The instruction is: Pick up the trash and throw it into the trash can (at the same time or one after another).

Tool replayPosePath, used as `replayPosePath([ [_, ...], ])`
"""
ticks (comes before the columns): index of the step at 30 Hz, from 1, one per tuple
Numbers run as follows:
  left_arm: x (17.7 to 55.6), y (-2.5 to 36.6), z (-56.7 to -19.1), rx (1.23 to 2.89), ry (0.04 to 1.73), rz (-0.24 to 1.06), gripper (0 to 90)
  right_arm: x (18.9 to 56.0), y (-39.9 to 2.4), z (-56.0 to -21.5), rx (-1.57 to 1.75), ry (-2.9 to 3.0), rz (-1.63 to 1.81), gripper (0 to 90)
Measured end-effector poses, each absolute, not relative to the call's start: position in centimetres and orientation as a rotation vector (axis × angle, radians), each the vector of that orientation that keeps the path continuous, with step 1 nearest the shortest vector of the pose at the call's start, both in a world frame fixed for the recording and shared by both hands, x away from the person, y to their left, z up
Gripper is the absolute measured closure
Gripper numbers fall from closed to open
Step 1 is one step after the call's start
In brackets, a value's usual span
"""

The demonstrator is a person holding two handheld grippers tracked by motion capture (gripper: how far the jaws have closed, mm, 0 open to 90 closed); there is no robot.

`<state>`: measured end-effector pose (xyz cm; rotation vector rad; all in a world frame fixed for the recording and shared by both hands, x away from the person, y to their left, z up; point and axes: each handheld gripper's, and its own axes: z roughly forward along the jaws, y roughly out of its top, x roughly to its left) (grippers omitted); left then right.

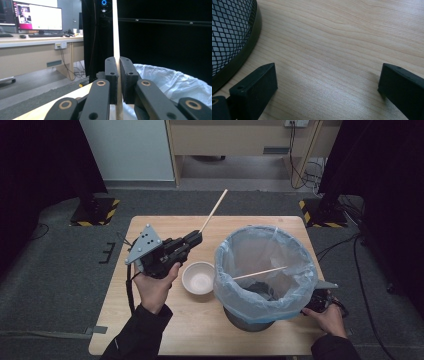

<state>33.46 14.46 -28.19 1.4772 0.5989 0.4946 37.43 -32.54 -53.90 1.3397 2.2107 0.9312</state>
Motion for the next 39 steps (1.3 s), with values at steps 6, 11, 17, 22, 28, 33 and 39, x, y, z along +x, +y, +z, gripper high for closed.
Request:
replayPosePath([
  [6,33.6,13.0,-27.9,1.482,0.577,0.474,85.1,37.4,-32.5,-53.9,1.341,2.213,0.93,2.3],
  [11,33.7,11.9,-27.9,1.493,0.562,0.459,85.1,37.4,-32.5,-53.9,1.34,2.21,0.932,2.3],
  [17,33.9,10.3,-27.7,1.506,0.543,0.438,85.1,37.4,-32.5,-53.9,1.34,2.21,0.932,2.3],
  [22,33.9,9.1,-27.6,1.519,0.526,0.43,85.1,37.4,-32.5,-53.9,1.339,2.21,0.932,2.3],
  [28,33.9,8.1,-27.3,1.524,0.511,0.418,85.1,37.4,-32.5,-53.9,1.34,2.21,0.932,2.3],
  [33,33.8,7.3,-27.1,1.538,0.496,0.415,85.1,37.4,-32.5,-53.9,1.34,2.21,0.932,2.3],
  [39,33.9,5.8,-27.3,1.558,0.48,0.395,85.1,37.4,-32.5,-53.9,1.34,2.211,0.932,2.3],
])
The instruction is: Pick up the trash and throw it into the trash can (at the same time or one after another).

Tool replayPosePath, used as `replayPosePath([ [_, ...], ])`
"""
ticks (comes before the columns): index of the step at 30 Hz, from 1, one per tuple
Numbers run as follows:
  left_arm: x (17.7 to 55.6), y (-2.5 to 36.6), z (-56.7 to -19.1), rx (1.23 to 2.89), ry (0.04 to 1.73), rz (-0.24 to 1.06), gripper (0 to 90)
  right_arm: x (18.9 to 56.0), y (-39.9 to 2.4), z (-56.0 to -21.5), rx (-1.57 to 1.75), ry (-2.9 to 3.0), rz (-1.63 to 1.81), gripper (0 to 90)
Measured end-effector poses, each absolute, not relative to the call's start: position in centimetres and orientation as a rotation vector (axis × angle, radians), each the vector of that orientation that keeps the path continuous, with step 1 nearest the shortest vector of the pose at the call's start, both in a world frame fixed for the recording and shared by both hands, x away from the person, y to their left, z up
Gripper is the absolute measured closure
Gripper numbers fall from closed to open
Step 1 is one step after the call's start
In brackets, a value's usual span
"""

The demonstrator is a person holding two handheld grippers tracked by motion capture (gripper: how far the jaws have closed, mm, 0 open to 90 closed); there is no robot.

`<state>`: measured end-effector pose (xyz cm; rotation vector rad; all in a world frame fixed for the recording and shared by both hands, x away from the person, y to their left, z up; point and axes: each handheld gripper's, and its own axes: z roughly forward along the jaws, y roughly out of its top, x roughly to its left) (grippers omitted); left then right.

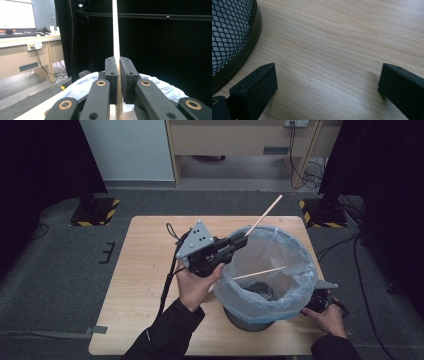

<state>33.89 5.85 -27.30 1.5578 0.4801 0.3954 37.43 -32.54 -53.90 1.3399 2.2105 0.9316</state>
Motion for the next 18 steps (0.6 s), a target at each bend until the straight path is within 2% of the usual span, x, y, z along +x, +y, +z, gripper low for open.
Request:
replayPosePath([
  [11,34.4,3.8,-27.8,1.59,0.456,0.359,84.4,37.4,-32.5,-53.9,1.34,2.21,0.932,2.3],
  [12,34.5,3.7,-27.9,1.591,0.452,0.355,78.6,37.4,-32.5,-53.9,1.34,2.211,0.932,2.3],
  [13,34.6,3.6,-28.0,1.593,0.449,0.354,78.6,37.4,-32.5,-53.9,1.34,2.211,0.932,2.3],
  [14,34.7,3.6,-28.2,1.593,0.446,0.351,70.7,37.4,-32.5,-53.9,1.34,2.21,0.932,2.3],
  [18,34.7,4.2,-28.3,1.583,0.455,0.356,64.7,37.4,-32.5,-53.9,1.34,2.211,0.932,2.3],
])
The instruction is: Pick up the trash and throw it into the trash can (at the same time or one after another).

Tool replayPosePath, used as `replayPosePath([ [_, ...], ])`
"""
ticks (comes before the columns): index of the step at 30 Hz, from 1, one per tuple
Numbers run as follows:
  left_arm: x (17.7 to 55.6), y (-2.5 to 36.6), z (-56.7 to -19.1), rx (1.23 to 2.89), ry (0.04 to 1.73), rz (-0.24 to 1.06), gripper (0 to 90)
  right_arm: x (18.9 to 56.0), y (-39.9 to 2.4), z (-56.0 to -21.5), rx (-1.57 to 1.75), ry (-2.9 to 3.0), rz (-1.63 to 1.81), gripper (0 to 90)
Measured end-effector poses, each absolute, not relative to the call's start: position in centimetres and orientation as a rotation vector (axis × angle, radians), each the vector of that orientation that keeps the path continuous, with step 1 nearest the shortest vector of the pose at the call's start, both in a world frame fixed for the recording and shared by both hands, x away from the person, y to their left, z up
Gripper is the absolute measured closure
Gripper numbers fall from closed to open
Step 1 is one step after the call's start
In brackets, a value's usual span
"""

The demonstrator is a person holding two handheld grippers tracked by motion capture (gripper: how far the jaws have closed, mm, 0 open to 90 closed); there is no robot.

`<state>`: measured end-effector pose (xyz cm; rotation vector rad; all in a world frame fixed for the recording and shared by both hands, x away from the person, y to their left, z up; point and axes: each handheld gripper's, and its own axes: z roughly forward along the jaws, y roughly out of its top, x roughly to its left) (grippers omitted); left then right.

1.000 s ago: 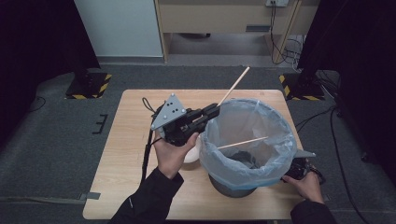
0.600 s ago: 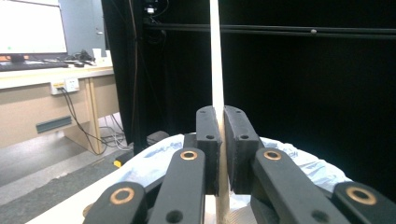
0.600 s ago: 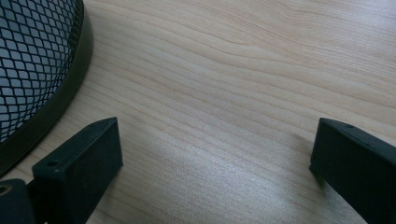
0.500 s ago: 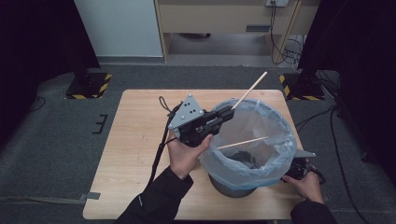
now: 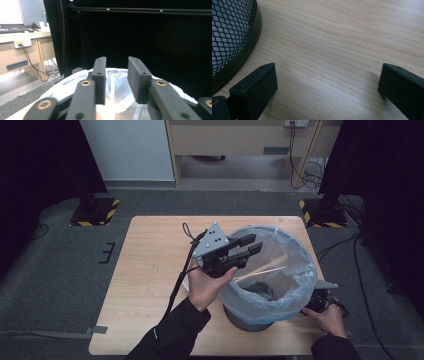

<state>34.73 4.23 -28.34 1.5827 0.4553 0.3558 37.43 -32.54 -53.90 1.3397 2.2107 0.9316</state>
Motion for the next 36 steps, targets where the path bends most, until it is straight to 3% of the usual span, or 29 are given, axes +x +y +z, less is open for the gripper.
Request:
replayPosePath([
  [7,34.3,8.4,-28.7,1.547,0.513,0.406,51.6,37.4,-32.5,-53.9,1.341,2.212,0.932,2.2],
  [15,34.3,13.3,-30.7,1.57,0.621,0.48,44.7,37.4,-32.5,-53.9,1.342,2.214,0.93,2.2],
  [23,34.5,17.8,-36.4,1.646,0.795,0.518,38.8,37.4,-32.5,-53.9,1.341,2.214,0.929,2.2],
  [36,37.8,19.4,-45.4,1.759,1.042,0.487,33.8,37.4,-32.5,-53.9,1.342,2.214,0.929,2.2],
])
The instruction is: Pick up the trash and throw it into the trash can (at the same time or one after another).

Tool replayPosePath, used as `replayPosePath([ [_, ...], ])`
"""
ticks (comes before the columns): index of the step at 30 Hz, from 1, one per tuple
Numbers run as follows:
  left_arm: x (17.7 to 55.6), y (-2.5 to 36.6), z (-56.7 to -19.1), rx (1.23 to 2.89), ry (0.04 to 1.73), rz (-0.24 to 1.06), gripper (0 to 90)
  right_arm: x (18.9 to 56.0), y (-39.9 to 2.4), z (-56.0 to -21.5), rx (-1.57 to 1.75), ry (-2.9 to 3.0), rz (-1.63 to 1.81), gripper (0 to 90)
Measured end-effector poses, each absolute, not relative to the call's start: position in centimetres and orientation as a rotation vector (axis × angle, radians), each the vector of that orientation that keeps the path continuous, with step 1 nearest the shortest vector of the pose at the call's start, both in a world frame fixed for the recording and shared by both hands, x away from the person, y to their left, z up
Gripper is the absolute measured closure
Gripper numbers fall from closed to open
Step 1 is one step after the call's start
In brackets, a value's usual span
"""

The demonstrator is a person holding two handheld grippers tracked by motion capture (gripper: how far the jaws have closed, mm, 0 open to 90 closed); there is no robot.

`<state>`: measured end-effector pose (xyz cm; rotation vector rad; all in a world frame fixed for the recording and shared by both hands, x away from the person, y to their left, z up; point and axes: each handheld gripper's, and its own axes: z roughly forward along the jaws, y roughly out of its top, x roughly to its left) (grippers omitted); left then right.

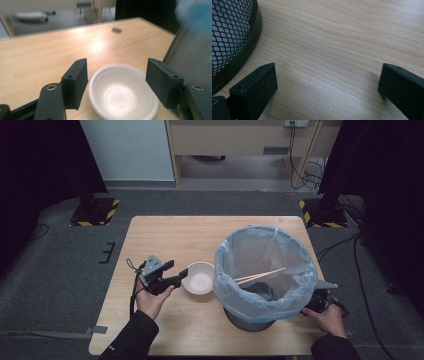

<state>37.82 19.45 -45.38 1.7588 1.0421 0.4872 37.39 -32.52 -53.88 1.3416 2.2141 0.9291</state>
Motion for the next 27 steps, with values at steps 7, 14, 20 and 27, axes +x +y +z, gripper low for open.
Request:
replayPosePath([
  [7,39.2,19.1,-48.6,1.808,1.103,0.46,33.3,37.4,-32.5,-53.9,1.339,2.216,0.929,2.2],
  [14,39.9,18.4,-50.2,1.866,1.123,0.47,33.5,37.4,-32.5,-53.9,1.332,2.22,0.93,2.0],
  [20,40.9,18.5,-51.1,1.86,1.183,0.406,36.9,37.5,-32.5,-53.9,1.332,2.221,0.931,1.9],
  [27,41.1,18.4,-51.7,1.876,1.211,0.322,54.3,37.5,-32.4,-53.9,1.332,2.221,0.93,1.9],
])
